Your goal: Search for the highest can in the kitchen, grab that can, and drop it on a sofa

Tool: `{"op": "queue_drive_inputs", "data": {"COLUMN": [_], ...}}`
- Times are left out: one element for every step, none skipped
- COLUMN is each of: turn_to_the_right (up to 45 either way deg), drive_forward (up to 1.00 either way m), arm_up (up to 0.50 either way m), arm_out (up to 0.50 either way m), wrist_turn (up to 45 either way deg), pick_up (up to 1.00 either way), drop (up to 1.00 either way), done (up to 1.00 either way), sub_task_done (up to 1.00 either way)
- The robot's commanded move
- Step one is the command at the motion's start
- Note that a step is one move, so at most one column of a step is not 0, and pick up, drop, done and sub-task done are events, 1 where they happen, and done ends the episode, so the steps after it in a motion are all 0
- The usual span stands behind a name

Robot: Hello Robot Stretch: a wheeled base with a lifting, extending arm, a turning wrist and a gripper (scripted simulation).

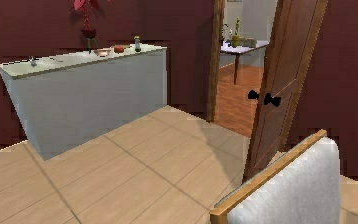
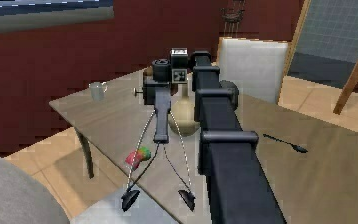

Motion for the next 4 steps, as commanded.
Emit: {"op": "queue_drive_inputs", "data": {"turn_to_the_right": [0.0, 0.0, 0.0, 0.0], "drive_forward": [0.0, 0.0, 0.0, 0.0], "arm_up": [0.0, 0.0, 0.0, -0.28], "arm_out": [0.0, 0.0, 0.0, 0.0], "wrist_turn": [45.0, 45.0, 36.0, 0.0], "pick_up": [0.0, 0.0, 0.0, 0.0], "drop": [0.0, 0.0, 0.0, 0.0], "done": [0.0, 0.0, 0.0, 0.0], "sub_task_done": [0.0, 0.0, 0.0, 0.0]}}
